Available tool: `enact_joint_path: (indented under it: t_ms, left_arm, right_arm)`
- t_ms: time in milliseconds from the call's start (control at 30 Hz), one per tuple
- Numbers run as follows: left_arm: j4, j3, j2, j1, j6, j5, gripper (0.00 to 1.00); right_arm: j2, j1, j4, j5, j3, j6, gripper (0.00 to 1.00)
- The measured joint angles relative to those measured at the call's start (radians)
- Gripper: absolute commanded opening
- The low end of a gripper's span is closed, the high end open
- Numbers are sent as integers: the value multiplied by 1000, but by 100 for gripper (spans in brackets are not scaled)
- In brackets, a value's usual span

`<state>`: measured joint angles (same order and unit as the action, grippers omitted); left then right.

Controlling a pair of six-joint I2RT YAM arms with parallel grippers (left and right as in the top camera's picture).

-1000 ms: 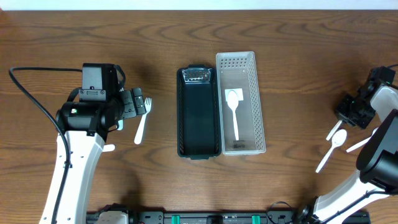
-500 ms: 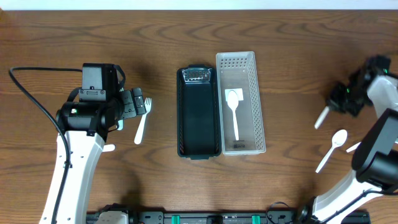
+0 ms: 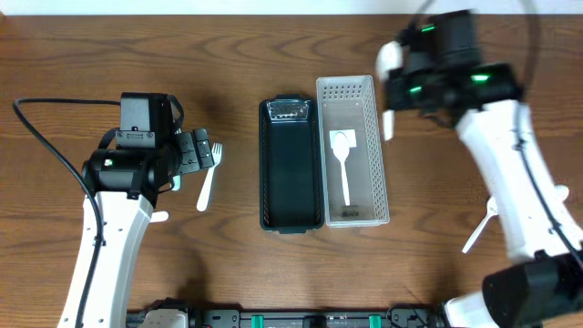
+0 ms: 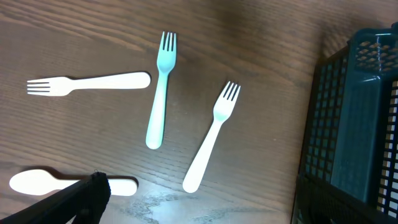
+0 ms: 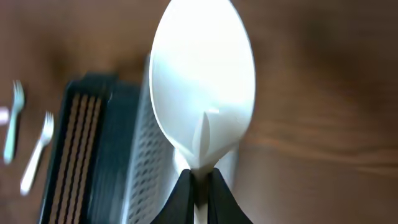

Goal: Pack container
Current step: 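Grasp a second white spoon with the right gripper and lift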

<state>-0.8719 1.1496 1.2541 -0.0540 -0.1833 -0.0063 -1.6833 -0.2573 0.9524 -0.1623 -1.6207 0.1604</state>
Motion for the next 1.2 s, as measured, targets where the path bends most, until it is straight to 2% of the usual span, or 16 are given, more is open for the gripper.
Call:
enact_joint_path:
  t_ms: [167,367,433,600,633,800,933,1000,1033,1200]
  left_arm:
    - [0,0,0,0,0,0,98]
    - [0,0,0,0,0,0,98]
    - [0,0,0,0,0,0,98]
    - [0,0,0,0,0,0,98]
    - [0,0,0,0,0,0,98]
    - [0,0,0,0,0,0,98]
    - [0,0,0,0,0,0,98]
    - [0,0,0,0,0,0,98]
    - [0,0,0,0,0,0,98]
    - [0,0,0,0,0,0,98]
  right_arm:
    - [-126,-108,8,55,1,4,1]
    - [-320,-134,7,82,4,43,2]
    - [-380,-133,5,86,7,56,8]
    - [-435,-134,8,88,18,77,36]
    - [-433,-134,12,88,16,76,37]
    - [-401,-131,85,94,-38,68,37]
    - [-292,-100,146,118,-139,67,39]
    - [-193,-49,166,138,-188,77,57]
    - [-147,-18,174,147,-203,90,61]
    - [80,238,294,218,-242,153,63]
